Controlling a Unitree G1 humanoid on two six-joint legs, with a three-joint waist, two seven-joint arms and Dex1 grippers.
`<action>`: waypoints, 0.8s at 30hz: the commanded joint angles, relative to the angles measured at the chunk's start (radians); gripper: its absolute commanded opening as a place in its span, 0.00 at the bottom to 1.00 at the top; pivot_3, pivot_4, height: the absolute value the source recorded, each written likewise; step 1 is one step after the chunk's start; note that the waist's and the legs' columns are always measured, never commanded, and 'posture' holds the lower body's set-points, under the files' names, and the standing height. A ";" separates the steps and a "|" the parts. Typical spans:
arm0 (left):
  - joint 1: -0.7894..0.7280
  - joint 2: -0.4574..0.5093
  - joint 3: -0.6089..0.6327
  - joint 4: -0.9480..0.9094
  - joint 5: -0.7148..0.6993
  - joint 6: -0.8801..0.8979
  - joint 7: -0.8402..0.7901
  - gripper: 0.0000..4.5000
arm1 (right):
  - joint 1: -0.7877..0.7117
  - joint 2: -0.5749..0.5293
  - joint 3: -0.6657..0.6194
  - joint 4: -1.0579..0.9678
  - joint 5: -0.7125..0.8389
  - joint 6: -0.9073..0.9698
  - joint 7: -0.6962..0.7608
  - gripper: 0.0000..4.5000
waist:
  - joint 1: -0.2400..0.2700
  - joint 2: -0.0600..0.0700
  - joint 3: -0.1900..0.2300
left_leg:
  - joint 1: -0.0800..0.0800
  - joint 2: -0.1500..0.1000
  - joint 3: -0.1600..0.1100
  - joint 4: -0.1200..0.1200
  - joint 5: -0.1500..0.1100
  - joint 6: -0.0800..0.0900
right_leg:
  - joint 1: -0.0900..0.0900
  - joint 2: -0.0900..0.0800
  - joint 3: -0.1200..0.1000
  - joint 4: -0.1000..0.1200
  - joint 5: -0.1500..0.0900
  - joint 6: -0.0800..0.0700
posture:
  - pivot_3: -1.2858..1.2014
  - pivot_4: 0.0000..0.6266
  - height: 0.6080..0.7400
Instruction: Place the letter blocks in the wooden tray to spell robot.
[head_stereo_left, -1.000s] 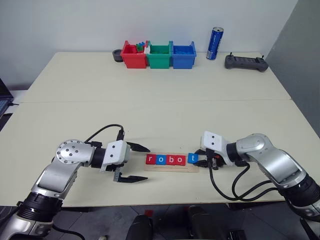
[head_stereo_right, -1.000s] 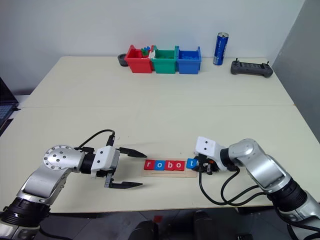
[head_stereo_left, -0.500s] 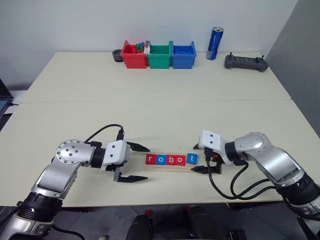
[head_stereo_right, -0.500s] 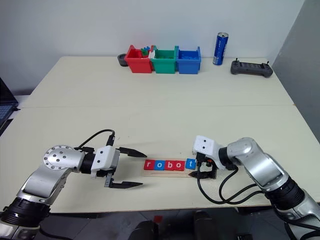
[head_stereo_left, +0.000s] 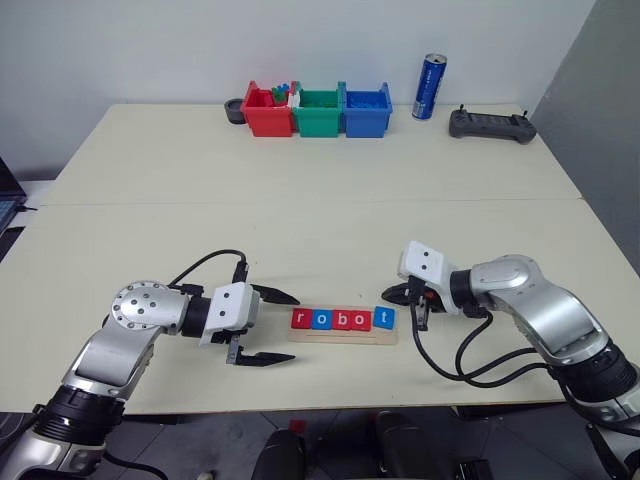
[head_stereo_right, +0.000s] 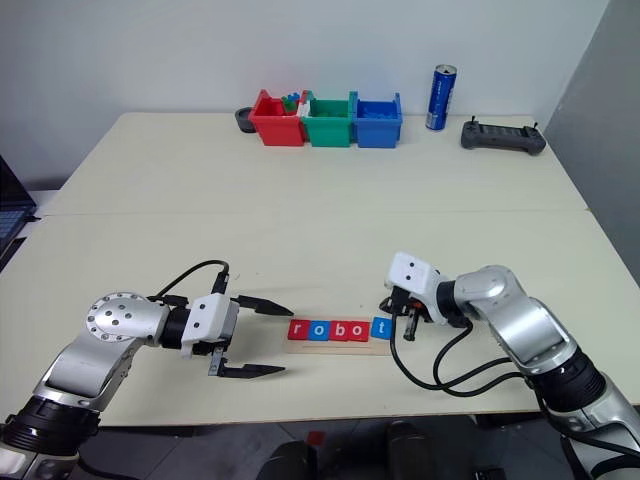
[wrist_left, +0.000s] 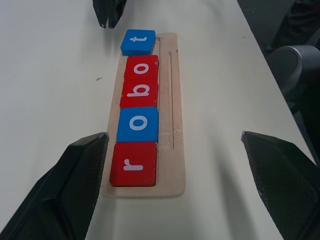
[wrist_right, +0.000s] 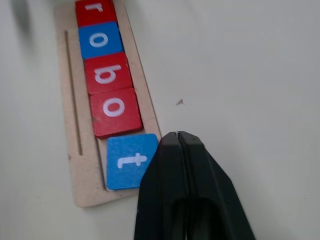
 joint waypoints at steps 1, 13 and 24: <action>-0.007 0.008 0.019 -0.021 -0.008 0.001 0.004 1.00 | -0.031 -0.002 0.020 -0.005 -0.025 -0.028 0.017 0.01 | 0.000 0.000 0.000 | 0.000 0.000 0.000 0.000 0.000 0.000 | 0.000 0.000 0.000 0.000 0.000 0.000 | 0.52 0.24 1.00; 0.005 0.014 0.028 -0.029 -0.011 0.007 0.005 1.00 | -0.013 0.005 0.044 -0.060 -0.010 -0.008 0.061 0.01 | 0.000 0.000 0.000 | 0.000 0.000 0.000 0.000 0.000 0.000 | 0.000 0.000 0.000 0.000 0.000 0.000 | 0.52 0.24 1.00; 0.017 0.010 0.027 -0.036 -0.007 0.005 0.013 1.00 | -0.019 0.034 -0.008 -0.071 0.010 0.010 0.033 0.01 | 0.000 0.000 0.000 | 0.000 0.000 0.000 0.000 0.000 0.000 | 0.000 0.000 0.000 0.000 0.000 0.000 | 0.52 0.24 1.00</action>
